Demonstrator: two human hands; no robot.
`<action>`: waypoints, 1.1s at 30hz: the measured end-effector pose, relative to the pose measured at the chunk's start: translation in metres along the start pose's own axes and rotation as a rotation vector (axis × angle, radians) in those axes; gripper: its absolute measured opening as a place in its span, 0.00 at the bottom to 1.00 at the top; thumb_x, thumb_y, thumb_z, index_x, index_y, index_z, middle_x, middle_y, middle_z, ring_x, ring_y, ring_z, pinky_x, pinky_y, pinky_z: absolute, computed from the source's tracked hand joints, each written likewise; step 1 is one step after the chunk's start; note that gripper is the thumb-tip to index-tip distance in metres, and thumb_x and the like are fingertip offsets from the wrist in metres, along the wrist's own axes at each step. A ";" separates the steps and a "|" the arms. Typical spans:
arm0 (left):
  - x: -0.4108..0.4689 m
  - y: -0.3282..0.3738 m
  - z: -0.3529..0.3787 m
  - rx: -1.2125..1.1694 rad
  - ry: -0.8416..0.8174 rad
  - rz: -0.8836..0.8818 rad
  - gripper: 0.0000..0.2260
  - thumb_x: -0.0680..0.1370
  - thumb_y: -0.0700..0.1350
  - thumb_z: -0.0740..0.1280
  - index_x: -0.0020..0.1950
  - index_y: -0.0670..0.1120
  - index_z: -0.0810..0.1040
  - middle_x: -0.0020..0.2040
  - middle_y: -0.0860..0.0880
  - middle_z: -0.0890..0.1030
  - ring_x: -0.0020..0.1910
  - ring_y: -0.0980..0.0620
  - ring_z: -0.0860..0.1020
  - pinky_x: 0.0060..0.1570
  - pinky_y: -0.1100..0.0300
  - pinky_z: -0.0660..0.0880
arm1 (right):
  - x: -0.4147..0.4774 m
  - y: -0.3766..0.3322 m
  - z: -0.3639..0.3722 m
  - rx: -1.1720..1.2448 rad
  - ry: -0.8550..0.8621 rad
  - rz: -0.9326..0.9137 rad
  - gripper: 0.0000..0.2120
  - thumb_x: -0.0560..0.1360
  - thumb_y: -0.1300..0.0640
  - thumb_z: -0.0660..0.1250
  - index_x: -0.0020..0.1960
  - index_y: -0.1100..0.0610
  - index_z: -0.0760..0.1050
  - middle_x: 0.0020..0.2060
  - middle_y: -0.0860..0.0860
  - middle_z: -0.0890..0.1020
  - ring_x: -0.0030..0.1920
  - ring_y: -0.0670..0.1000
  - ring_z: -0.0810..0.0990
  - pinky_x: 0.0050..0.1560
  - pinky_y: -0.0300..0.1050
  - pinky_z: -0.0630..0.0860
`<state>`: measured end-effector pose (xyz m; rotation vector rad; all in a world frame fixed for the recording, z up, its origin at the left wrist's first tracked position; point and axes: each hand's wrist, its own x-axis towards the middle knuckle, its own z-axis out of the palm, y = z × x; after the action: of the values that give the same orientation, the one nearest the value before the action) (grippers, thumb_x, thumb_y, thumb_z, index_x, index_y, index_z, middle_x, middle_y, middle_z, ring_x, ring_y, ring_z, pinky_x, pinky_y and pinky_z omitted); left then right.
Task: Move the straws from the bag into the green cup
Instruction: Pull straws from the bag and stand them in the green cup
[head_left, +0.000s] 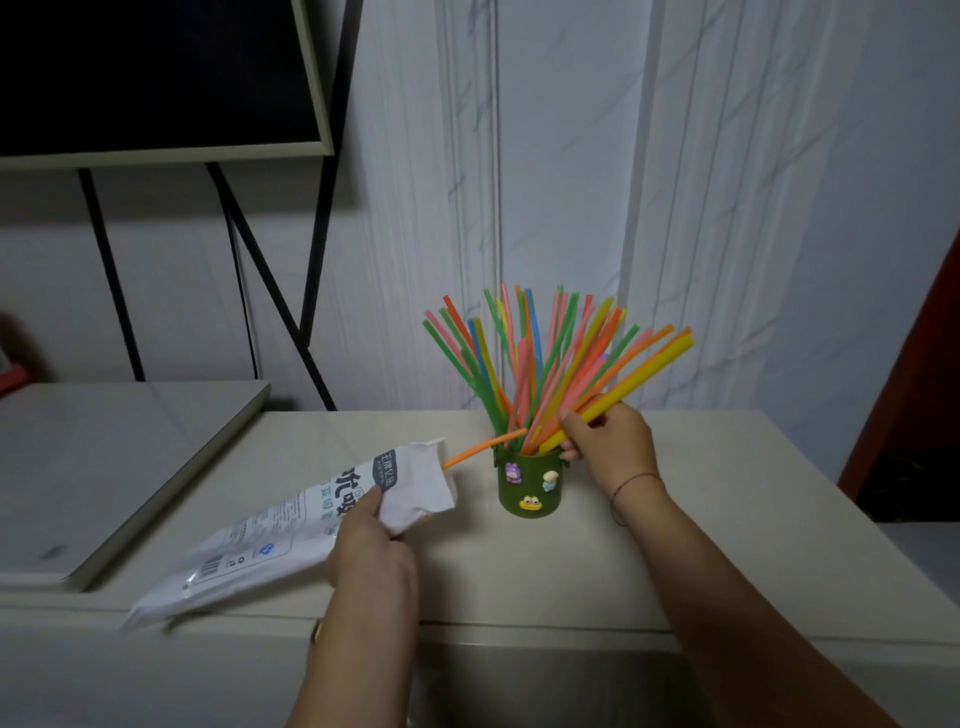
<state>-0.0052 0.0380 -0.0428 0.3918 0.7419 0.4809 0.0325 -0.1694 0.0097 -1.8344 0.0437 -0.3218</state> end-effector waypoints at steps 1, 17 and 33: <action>0.002 -0.001 0.000 0.011 0.005 0.001 0.08 0.75 0.32 0.66 0.43 0.44 0.73 0.65 0.43 0.77 0.46 0.50 0.79 0.55 0.58 0.75 | 0.001 0.002 0.003 -0.008 -0.011 0.011 0.10 0.75 0.56 0.67 0.44 0.64 0.79 0.29 0.53 0.80 0.25 0.45 0.78 0.30 0.36 0.76; -0.003 -0.009 0.003 0.015 0.025 0.010 0.20 0.73 0.31 0.67 0.65 0.40 0.74 0.64 0.43 0.78 0.47 0.49 0.80 0.56 0.55 0.76 | -0.009 0.003 -0.003 0.082 0.051 0.019 0.08 0.71 0.53 0.71 0.42 0.58 0.78 0.33 0.52 0.79 0.32 0.49 0.75 0.39 0.43 0.72; -0.008 -0.006 -0.003 0.093 -0.020 0.007 0.21 0.73 0.32 0.68 0.66 0.38 0.74 0.64 0.41 0.78 0.53 0.46 0.79 0.60 0.51 0.75 | -0.020 0.006 0.001 0.142 -0.178 0.300 0.07 0.76 0.63 0.62 0.40 0.62 0.74 0.26 0.56 0.76 0.20 0.47 0.73 0.20 0.35 0.70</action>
<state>-0.0108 0.0291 -0.0428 0.4858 0.7454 0.4491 0.0141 -0.1662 -0.0003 -1.6795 0.1665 0.0481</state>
